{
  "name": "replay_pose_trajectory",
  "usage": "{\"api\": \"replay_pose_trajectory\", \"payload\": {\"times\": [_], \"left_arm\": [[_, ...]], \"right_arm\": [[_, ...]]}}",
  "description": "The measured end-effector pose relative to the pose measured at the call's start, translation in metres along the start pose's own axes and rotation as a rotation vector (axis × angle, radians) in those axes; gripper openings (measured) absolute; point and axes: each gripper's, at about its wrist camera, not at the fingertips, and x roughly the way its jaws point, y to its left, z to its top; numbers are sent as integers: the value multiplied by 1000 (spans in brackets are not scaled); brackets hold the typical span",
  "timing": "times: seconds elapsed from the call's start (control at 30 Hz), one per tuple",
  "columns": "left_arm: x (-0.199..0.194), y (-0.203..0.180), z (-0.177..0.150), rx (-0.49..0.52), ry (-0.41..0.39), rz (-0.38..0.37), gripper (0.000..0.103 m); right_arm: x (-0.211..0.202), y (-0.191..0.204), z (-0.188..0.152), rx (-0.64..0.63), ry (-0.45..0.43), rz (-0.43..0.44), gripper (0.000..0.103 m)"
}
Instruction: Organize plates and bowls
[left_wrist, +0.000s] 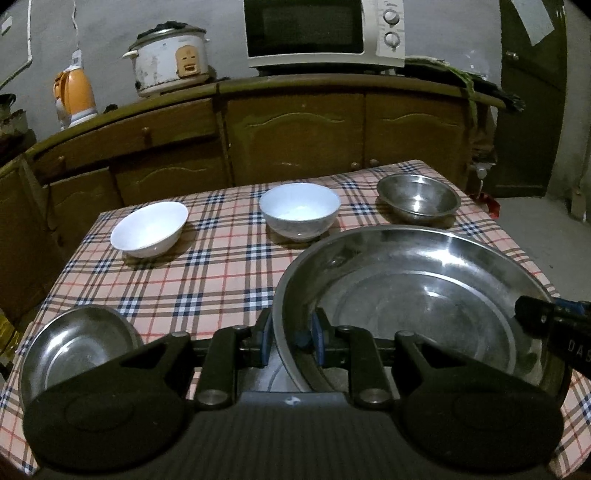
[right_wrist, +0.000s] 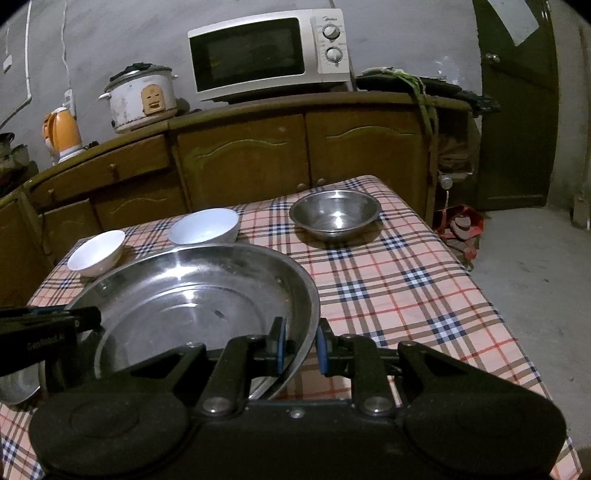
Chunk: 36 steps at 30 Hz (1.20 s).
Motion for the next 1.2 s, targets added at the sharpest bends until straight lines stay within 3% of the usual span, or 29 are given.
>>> {"api": "replay_pose_trajectory", "payload": {"times": [1.2], "left_arm": [[38,45,-42,-58,136,70,23]], "right_arm": [[60,44,-40,-66,160,61,23]]}}
